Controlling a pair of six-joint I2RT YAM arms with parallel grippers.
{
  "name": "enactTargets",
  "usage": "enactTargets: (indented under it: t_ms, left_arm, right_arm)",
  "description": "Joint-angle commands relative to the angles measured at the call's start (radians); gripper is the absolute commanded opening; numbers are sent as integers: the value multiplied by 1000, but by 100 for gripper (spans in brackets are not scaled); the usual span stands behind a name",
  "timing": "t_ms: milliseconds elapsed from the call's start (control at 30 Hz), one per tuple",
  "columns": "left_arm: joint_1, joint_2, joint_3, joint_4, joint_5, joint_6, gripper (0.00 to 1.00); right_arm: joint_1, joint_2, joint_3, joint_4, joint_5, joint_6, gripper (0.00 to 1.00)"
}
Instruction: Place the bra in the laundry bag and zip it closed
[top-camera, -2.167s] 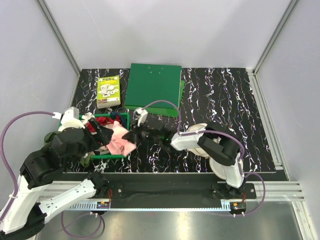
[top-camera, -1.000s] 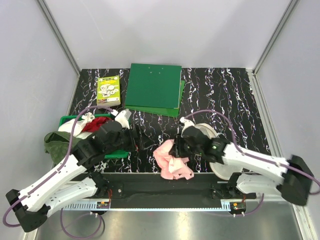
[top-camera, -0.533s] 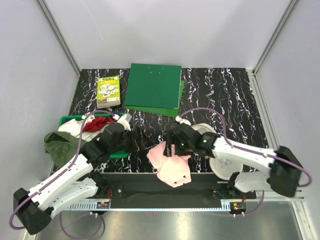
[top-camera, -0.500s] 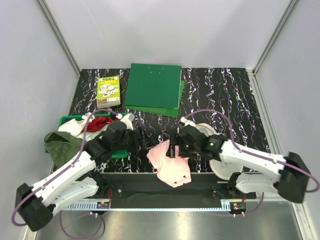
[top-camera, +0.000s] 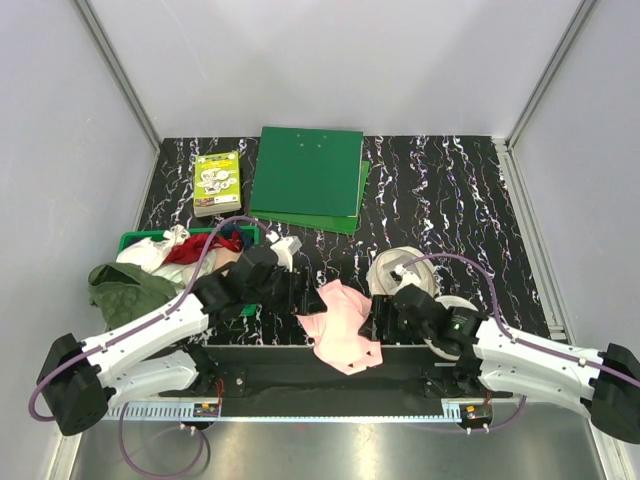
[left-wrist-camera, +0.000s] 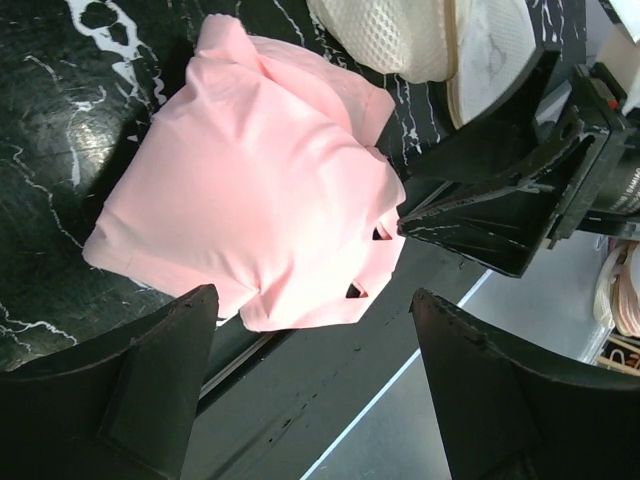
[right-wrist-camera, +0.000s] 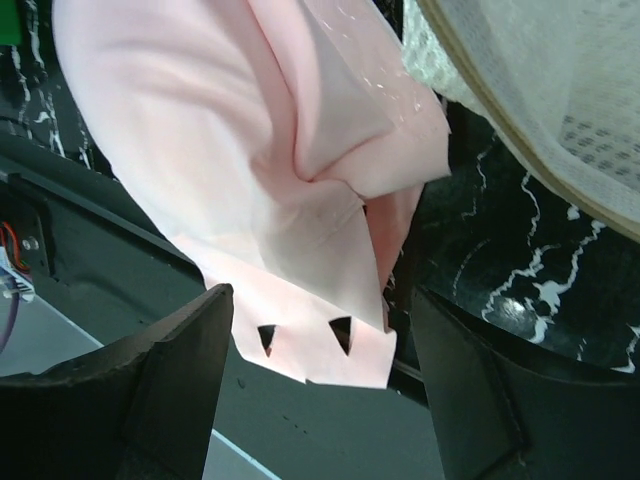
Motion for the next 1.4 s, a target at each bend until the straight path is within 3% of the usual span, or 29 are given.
enactTargets:
  t_ms: [0, 300, 400, 467, 633, 733, 833, 1067, 1367]
  left_arm:
    - [-22, -12, 28, 52, 41, 47, 83]
    - [-32, -31, 28, 32, 47, 46, 81]
    - [-33, -40, 31, 19, 46, 44, 81]
    - [-35, -44, 37, 12, 43, 46, 81]
    - [-44, -64, 66, -20, 44, 96, 87]
    - [-78, -67, 111, -56, 9, 150, 92]
    - [-162, -74, 160, -86, -107, 202, 97]
    - [-364, -152, 198, -82, -385, 297, 99]
    - [-473, -104, 204, -100, -588, 339, 99]
  right_arm:
    - [-2, -5, -38, 184, 25, -22, 76]
    - [0, 130, -37, 316, -12, -62, 51]
    - [-2, 168, -15, 326, -20, -63, 35]
    - [-2, 183, 0, 317, -33, -70, 22]
    - [-2, 150, 89, 174, -72, -59, 15]
    - [-2, 90, 146, 111, -92, -48, 6]
    - [-2, 42, 210, 93, -96, -31, 0]
    - [-28, 58, 333, 79, -127, 12, 0]
    - [-39, -11, 356, 99, -156, 70, 0]
